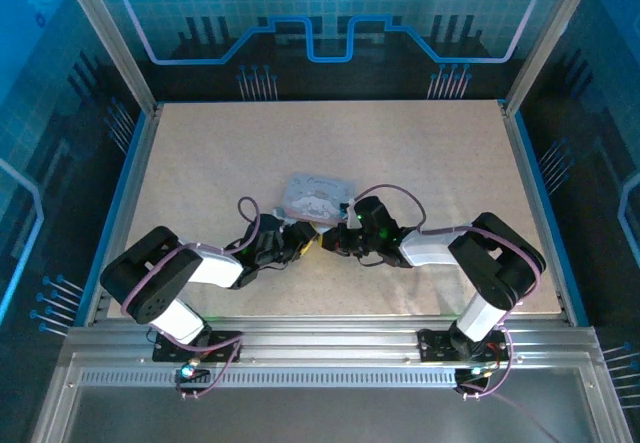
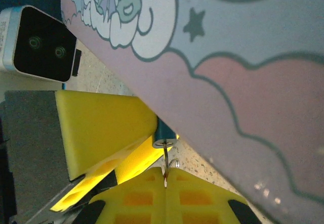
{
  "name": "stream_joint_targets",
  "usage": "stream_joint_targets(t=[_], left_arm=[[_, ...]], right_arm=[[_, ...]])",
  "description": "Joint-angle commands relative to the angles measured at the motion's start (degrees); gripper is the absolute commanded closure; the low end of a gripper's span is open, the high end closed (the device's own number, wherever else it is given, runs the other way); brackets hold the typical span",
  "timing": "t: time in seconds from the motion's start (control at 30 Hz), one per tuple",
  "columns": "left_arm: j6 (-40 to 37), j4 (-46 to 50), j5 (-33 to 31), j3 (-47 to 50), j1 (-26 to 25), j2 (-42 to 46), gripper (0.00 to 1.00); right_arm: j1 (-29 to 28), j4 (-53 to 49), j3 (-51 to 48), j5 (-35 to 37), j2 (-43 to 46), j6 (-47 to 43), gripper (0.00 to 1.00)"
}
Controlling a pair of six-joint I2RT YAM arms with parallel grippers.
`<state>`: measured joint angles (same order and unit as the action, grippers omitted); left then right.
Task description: Unlock a padlock with a key
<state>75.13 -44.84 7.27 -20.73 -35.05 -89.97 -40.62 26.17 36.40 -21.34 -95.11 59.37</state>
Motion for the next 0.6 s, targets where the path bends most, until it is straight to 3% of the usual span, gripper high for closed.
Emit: stream_joint_targets(t=[0.0,0.2,0.57], left_arm=[[0.89,-1.90,0.73,-0.09,-0.65,-1.63,0.64],[1.25,-2.91,0.56,0.25,-0.72,-2.12,0.69],[1.44,-3.52,0.12,0.82,-0.73,-1.81,0.85]], right_arm=[[-1.30,4.83,-0.45,-2.03,0.89,4.16,0.98],[-1.28,9.56,-1.50,-2.84,-0.20,8.24,0.97],[-1.29,8.46,-3.27,-0.20,2.01,7.84,0.92]])
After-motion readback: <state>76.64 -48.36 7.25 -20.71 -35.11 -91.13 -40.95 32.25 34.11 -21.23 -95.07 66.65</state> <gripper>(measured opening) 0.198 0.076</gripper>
